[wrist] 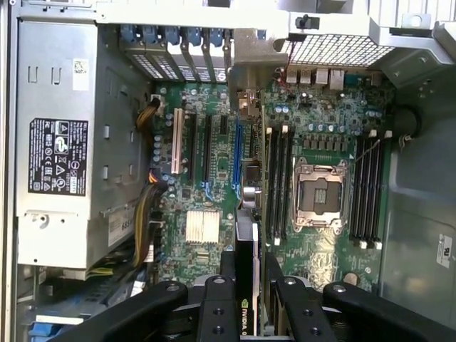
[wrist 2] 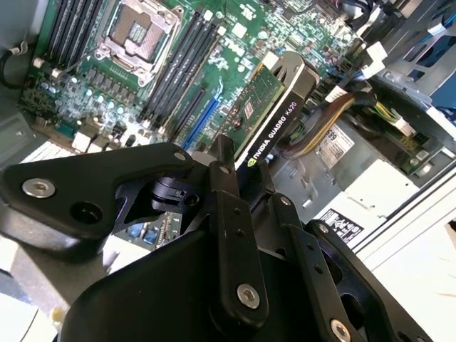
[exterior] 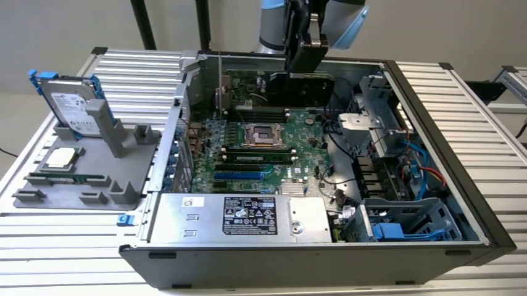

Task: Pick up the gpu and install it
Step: 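Insert the gpu into the slot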

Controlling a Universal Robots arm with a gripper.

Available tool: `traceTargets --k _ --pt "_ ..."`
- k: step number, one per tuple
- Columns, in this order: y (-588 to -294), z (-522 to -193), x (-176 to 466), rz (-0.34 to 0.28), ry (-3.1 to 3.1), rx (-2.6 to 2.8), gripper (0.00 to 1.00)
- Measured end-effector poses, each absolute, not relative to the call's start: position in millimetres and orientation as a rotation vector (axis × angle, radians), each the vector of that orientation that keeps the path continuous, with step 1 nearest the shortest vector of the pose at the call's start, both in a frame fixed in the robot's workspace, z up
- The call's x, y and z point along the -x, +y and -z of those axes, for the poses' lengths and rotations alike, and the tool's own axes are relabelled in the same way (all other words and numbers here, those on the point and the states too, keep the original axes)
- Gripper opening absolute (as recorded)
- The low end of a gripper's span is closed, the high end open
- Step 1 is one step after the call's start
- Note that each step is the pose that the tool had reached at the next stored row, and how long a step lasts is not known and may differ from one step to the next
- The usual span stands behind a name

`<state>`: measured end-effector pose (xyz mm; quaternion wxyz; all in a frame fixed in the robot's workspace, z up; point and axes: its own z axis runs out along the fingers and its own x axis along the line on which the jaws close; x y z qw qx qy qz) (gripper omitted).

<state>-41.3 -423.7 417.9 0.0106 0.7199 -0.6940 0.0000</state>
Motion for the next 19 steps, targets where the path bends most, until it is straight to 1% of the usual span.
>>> traceTargets --k 19 --pt "-423.7 -401.6 41.3 0.003 -2.379 -2.020 0.00"
